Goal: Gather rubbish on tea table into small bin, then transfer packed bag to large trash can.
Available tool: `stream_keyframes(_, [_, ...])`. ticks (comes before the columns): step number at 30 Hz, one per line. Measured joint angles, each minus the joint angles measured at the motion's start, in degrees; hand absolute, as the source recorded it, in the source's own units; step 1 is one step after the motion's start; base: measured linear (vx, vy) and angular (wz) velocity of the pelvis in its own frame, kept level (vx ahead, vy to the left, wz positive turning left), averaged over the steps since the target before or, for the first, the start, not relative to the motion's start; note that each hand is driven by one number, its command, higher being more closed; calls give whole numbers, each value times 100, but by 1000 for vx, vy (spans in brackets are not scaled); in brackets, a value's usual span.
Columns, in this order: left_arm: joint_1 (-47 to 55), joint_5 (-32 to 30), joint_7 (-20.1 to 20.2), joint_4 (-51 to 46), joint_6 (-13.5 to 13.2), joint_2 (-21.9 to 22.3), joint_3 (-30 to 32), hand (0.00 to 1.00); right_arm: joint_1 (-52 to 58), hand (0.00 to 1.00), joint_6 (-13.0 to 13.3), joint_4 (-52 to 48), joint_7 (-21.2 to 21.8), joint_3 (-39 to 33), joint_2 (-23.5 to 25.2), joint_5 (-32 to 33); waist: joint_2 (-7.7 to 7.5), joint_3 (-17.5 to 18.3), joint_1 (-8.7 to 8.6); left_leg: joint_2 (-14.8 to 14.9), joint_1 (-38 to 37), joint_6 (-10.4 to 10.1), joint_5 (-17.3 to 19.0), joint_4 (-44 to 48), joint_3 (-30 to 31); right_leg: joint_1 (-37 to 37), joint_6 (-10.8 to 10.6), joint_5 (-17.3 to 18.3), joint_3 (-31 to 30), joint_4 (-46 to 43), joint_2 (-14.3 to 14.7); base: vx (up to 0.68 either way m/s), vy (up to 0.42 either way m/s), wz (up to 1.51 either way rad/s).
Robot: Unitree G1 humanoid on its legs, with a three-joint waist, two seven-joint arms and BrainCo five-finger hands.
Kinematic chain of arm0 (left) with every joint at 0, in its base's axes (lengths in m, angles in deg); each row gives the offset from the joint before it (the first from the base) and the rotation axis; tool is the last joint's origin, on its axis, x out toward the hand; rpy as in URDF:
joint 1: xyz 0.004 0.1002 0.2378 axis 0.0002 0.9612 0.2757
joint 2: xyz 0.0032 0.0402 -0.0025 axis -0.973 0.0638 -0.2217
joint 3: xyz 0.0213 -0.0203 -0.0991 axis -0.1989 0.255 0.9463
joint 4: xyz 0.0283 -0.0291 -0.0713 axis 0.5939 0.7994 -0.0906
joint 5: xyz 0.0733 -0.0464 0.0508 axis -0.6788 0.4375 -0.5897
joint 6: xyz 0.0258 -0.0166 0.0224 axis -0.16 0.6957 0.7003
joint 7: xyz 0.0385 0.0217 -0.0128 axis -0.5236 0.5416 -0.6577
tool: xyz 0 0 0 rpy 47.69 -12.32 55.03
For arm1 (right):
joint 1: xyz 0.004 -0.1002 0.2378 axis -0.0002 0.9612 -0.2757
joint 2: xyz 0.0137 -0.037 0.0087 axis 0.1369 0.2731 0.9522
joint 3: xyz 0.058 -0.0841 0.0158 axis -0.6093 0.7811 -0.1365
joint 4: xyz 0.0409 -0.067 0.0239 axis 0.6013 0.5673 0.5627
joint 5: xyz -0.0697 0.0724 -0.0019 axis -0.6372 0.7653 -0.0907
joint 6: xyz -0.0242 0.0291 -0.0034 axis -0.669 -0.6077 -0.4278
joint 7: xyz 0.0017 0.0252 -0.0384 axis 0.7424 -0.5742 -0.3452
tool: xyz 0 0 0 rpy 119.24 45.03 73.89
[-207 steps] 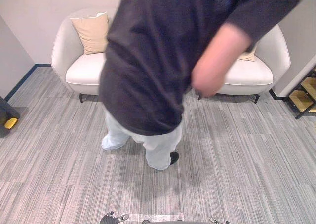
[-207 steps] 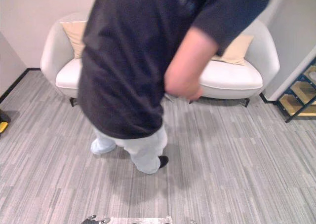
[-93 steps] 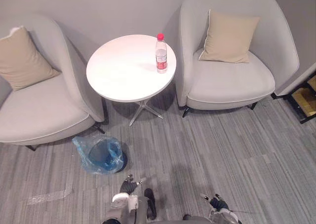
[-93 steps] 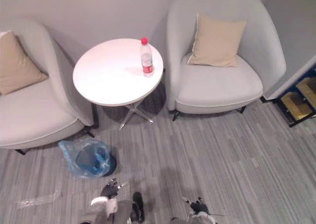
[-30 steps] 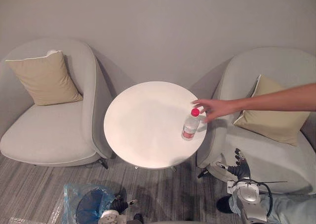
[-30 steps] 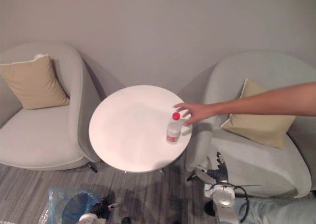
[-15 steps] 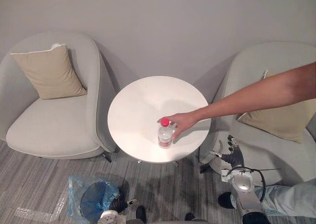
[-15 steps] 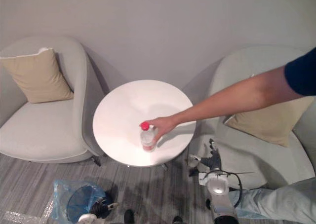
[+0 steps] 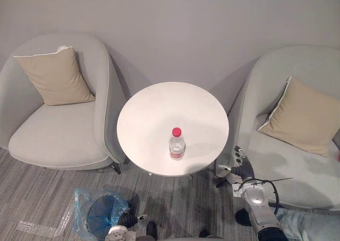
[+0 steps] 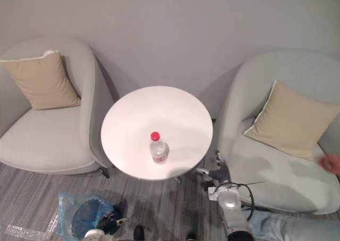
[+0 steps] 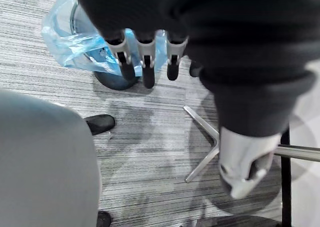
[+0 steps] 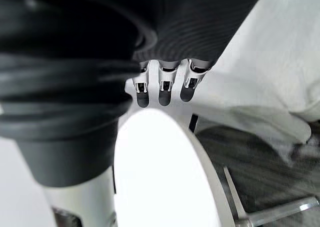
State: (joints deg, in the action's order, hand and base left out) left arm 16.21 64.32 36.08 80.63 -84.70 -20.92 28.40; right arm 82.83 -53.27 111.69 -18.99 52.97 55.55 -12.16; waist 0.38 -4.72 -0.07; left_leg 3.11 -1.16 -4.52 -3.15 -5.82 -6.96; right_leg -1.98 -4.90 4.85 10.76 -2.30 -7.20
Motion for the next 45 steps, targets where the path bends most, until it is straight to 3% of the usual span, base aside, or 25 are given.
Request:
stream_keyframes(11, [-25,6,-14,-35,-99,-39,-135,0,-511,0,5,429,39,975,-118,-345,12,-48,54,-25,178,-6,-65,-5,314,-13,-3,55,277,-23,-9,-1,-5,15])
stream_keyframes(23, [-298,213,-73,-122,-123,-46,-129,0,-1579,0,13,562,-497,1035,-103,-345,25,-572,235,-55,663,-10,-248,-6,776,196,4,54,717,-35,-9,-16,-6,20])
stream_keyframes(31, [-409,266,-164,-182,-200,-44,-197,0,-2281,0,13,725,-631,1169,-55,-227,49,-756,363,-74,879,-21,-311,-6,925,315,6,55,875,-39,-9,-14,4,14])
stream_keyframes(32, [-409,304,-171,-215,-200,-47,-237,0,-2385,100,9,811,-639,1186,-15,-148,54,-768,383,-74,912,-24,-318,-5,944,336,7,56,904,-40,-8,1,3,10])
stream_keyframes(45, [-450,411,-181,-389,-222,-42,-246,0,-2733,100,-21,841,-718,1348,122,-9,54,-1011,472,-78,917,-33,-331,-4,1077,300,28,69,970,-110,-10,-7,8,6])
